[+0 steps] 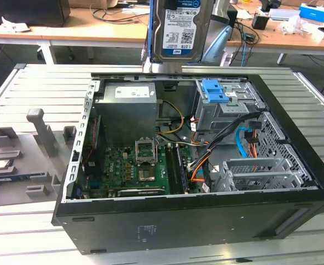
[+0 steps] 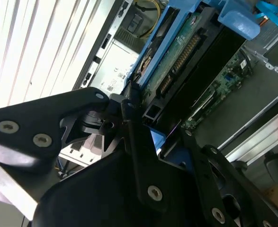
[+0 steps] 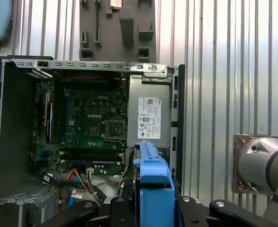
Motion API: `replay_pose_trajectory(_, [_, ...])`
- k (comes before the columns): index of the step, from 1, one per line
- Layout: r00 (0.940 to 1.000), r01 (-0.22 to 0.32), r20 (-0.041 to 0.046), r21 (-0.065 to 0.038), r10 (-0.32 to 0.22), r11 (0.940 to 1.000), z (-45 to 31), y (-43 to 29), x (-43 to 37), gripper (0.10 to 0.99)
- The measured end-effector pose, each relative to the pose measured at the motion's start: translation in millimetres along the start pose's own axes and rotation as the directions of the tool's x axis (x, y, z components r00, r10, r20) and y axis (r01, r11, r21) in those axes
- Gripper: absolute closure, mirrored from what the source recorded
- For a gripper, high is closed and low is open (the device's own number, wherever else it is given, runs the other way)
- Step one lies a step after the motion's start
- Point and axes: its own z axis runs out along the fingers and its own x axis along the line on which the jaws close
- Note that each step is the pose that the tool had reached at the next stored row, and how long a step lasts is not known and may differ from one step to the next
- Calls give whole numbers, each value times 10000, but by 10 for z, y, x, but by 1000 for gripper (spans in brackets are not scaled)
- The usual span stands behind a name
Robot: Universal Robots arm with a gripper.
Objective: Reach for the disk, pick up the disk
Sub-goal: 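Pick up the disk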
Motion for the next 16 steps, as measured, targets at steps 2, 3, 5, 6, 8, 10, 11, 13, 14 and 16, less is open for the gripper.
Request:
replay_pose_trajectory(2, [10000,1,0,-7,-1,10000,-7,-113,4,722])
replay_pose_trajectory(3, [10000,2,0,-8,-2,10000,-9,-152,5,722])
replay_pose_trajectory(5, [10000,0,1,-11,0,10000,-12,-212,7,722])
replay_pose_trajectory(6, [10000,2,2,-12,-2,10000,-13,-240,8,722])
replay_pose_trajectory(8, [10000,0,0,-16,0,10000,-17,-299,10,722])
replay_pose_trajectory(10, [10000,1,1,-20,-1,10000,-22,-379,13,722])
replay_pose_trajectory(11, [10000,0,1,-22,0,10000,-24,-412,14,722])
replay_pose_trajectory(13, [10000,1,2,-25,-1,10000,-28,-491,17,722])
replay_pose_trajectory(14, [10000,0,1,-28,0,10000,-31,-527,18,722])
replay_pose_trajectory(16, [10000,1,1,-31,-1,10000,-35,-597,21,722])
